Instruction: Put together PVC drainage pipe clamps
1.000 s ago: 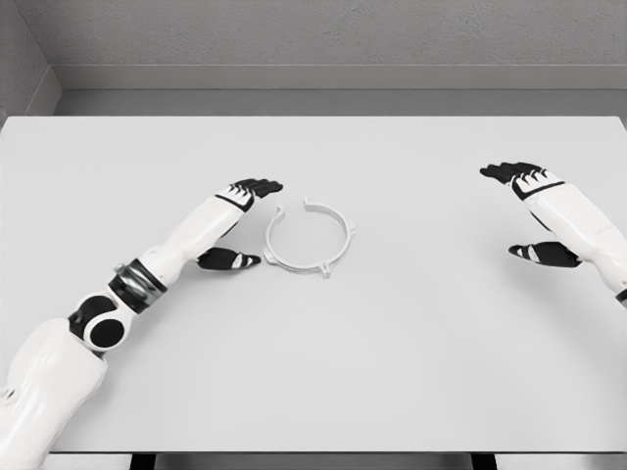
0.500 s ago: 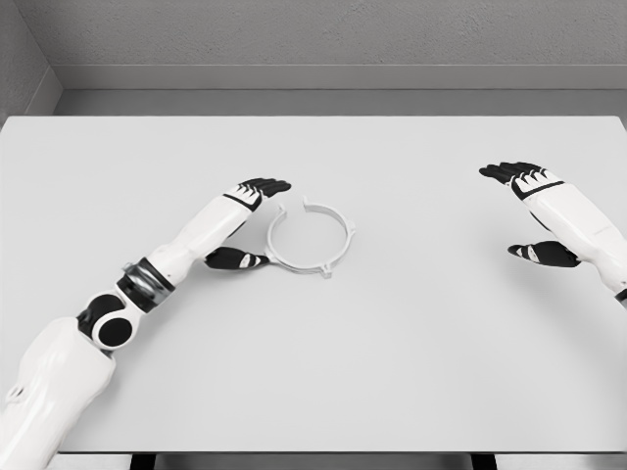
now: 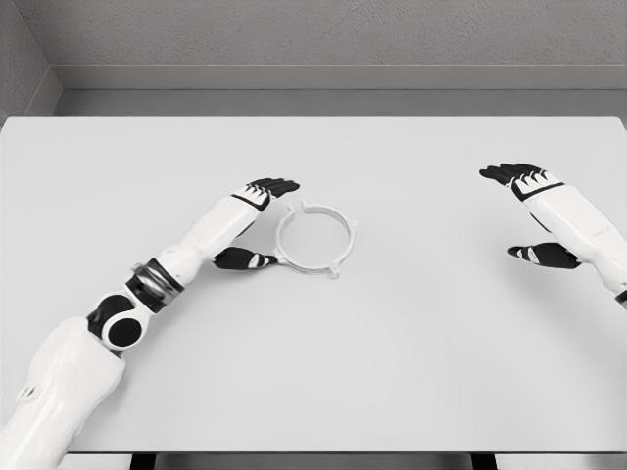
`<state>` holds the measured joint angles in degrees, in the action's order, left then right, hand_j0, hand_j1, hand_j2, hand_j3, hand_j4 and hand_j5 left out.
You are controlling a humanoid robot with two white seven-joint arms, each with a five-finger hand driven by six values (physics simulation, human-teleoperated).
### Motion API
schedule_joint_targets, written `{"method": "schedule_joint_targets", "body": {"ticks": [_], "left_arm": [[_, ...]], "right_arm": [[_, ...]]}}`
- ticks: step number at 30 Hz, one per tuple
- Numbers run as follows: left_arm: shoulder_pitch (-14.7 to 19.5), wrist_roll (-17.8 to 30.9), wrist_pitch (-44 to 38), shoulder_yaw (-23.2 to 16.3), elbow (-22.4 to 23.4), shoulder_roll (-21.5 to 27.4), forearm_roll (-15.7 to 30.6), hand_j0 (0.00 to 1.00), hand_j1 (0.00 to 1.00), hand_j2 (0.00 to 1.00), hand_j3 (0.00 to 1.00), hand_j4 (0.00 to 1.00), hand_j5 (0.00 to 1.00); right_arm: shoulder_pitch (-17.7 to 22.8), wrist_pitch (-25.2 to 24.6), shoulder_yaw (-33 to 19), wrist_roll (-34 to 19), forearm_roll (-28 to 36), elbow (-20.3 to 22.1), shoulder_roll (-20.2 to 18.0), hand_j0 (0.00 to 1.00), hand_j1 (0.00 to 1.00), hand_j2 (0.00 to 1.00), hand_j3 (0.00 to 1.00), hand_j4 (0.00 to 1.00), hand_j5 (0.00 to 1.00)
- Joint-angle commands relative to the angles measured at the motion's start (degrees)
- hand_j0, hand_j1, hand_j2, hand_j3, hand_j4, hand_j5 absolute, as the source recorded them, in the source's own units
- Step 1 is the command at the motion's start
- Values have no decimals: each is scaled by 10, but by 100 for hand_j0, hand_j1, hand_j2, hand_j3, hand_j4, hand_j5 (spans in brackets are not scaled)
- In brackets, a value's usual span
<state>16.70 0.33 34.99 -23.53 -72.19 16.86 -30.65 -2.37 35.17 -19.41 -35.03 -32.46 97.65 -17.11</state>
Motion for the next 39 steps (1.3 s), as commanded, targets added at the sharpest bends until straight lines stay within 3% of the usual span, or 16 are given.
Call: {"method": "schedule_joint_targets", "body": {"ticks": [1,30,39], "left_arm": [[0,0,0,0,-1,-5,-1,100,100,100,100,100,100],[1,-1,0,0,-1,-25,-9,100,100,100,100,100,100],[6,0,0,8,4,-10,-5,100,100,100,100,100,100]], "right_arm": [[0,-2,0,0,5,1,0,100,100,100,100,100,100],[-3,-2,0,0,4,-3,0,100,100,100,100,100,100],[-3,-2,1,0,4,-2,0,100,100,100,100,100,100]]}}
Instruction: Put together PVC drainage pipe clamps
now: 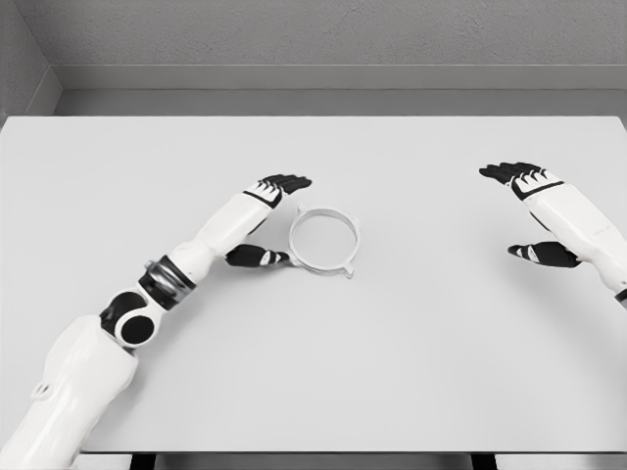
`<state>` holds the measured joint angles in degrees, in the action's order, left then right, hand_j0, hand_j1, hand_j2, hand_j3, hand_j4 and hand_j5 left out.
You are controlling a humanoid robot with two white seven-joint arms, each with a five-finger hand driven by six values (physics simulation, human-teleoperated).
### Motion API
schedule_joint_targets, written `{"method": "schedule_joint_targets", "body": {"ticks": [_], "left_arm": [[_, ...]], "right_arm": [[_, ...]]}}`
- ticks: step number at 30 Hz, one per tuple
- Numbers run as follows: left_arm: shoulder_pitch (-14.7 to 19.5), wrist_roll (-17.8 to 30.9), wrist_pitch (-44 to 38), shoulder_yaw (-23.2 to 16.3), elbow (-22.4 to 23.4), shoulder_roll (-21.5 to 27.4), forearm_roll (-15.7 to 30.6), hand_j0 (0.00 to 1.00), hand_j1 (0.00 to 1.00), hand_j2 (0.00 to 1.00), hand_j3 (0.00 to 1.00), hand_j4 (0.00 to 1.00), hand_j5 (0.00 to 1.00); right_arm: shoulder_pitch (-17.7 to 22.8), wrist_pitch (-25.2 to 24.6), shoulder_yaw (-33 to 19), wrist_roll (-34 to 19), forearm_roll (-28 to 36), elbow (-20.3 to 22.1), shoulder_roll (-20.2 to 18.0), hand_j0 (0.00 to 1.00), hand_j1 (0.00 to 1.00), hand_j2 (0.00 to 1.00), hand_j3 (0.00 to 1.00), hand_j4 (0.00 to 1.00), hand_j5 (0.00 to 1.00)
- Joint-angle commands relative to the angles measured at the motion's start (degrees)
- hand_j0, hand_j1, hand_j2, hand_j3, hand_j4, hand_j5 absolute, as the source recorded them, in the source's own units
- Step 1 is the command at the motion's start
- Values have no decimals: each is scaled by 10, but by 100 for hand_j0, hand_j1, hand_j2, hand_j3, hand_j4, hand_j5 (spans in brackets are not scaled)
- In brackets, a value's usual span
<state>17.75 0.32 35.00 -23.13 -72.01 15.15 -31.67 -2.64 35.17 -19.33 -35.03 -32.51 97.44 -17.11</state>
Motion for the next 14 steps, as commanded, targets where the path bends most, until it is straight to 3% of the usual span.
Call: {"method": "schedule_joint_targets", "body": {"ticks": [1,5,7,10,14], "left_arm": [[2,-1,0,4,3,19,7,100,100,100,100,100,100],[37,-1,0,15,3,120,10,100,100,100,100,100,100],[38,-1,0,69,5,175,10,100,100,100,100,100,100],[39,-1,0,103,56,233,12,100,100,100,100,100,100],[40,-2,0,127,87,254,32,100,100,100,100,100,100]], "right_arm": [[0,-2,0,0,4,0,0,100,100,100,100,100,100],[0,-2,-1,0,3,-1,0,100,100,100,100,100,100],[0,-2,-1,0,4,-5,0,100,100,100,100,100,100],[1,-2,-2,0,4,-11,0,100,100,100,100,100,100],[1,-2,-2,0,4,-11,0,100,100,100,100,100,100]]}}
